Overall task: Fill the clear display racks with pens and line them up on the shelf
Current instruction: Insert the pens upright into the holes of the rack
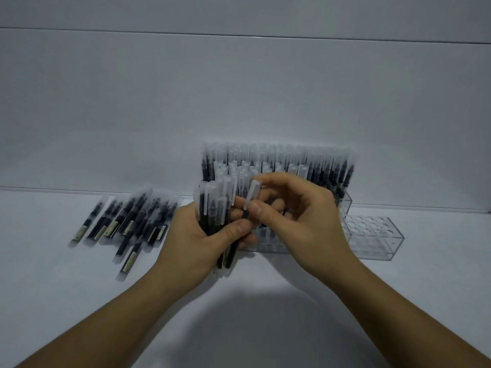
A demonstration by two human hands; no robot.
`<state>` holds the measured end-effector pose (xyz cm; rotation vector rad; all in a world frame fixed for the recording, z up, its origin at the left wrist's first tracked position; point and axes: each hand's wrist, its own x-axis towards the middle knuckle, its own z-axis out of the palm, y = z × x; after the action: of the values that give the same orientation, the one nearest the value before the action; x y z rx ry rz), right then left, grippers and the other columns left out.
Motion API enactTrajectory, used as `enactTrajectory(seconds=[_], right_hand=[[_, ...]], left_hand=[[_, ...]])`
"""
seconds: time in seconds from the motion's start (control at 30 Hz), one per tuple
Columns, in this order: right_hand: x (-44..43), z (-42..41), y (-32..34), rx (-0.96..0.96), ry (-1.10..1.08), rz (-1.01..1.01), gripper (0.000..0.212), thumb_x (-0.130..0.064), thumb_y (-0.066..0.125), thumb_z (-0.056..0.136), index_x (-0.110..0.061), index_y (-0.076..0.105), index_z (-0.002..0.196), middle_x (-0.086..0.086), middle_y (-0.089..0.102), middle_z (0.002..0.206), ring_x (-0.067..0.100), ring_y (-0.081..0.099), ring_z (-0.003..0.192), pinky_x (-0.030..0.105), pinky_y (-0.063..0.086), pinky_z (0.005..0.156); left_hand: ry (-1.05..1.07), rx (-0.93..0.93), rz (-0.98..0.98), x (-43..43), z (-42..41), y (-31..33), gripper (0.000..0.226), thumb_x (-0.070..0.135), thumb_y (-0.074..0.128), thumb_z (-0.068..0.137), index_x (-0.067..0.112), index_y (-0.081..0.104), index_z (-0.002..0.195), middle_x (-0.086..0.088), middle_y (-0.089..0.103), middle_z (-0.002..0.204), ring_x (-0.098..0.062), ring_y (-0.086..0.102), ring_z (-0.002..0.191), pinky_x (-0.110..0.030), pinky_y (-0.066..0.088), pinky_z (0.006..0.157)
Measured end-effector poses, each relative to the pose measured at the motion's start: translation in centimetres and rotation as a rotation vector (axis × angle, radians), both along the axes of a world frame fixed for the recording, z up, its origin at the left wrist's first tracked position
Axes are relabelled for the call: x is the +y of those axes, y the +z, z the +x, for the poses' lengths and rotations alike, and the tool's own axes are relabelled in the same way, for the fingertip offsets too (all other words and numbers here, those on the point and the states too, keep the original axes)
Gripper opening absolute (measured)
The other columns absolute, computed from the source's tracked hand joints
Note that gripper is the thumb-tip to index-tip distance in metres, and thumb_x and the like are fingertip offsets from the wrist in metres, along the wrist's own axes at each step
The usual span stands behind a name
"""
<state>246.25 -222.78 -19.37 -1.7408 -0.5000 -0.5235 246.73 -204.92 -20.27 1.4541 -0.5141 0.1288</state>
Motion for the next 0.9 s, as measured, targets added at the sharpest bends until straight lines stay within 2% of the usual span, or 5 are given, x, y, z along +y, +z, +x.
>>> enactTrajectory(seconds=[0.17,0.33,0.47,0.7,0.9], right_hand=[[0.1,0.1,0.2,0.017,0.016,0.044,0.029,-0.011,0.081,0.084,-0.017,0.074,0.112,0.008,0.072,0.085,0.031,0.069,0.075,0.046,0.061,0.071],[0.0,0.0,0.4,0.008,0.026,0.114,0.025,0.002,0.075,0.088,-0.011,0.072,0.108,0.011,0.074,0.085,0.017,0.073,0.080,0.027,0.061,0.071],[-0.4,0.1,0.9,-0.039,-0.039,0.196,0.020,0.000,0.070,0.091,-0.008,0.069,0.110,0.016,0.069,0.088,0.017,0.069,0.079,0.030,0.061,0.074],[-2.9,0.6,2.4,-0.126,-0.252,0.234,0.017,0.000,0.069,0.093,-0.006,0.067,0.110,0.020,0.064,0.088,0.035,0.061,0.070,0.052,0.059,0.068],[-4.0,0.9,2.6,-0.224,-0.377,0.103,0.018,-0.006,0.072,0.093,-0.011,0.068,0.110,0.007,0.069,0.092,0.020,0.063,0.077,0.025,0.055,0.067]], left_hand=[[-0.034,0.001,0.006,-0.1,0.0,-0.2,0.023,0.003,0.065,0.083,0.000,0.069,0.106,-0.006,0.078,0.089,-0.022,0.077,0.079,-0.026,0.061,0.067],[-0.050,-0.027,0.033,0.2,-0.1,-0.3,0.022,0.007,0.059,0.090,0.000,0.067,0.109,-0.012,0.077,0.091,-0.028,0.077,0.078,-0.031,0.062,0.068],[0.002,-0.121,0.043,0.6,0.2,-0.3,0.015,0.004,0.056,0.093,0.003,0.066,0.104,-0.008,0.077,0.093,-0.027,0.076,0.082,-0.031,0.061,0.073],[0.112,-0.681,0.699,1.5,0.8,-1.0,0.047,-0.015,0.065,0.068,0.007,0.071,0.110,0.004,0.070,0.108,-0.009,0.065,0.100,-0.023,0.053,0.086],[0.050,-0.803,0.944,0.5,0.8,-2.0,0.060,-0.013,0.067,0.068,0.011,0.068,0.122,0.000,0.062,0.130,-0.018,0.056,0.121,-0.034,0.046,0.103]])
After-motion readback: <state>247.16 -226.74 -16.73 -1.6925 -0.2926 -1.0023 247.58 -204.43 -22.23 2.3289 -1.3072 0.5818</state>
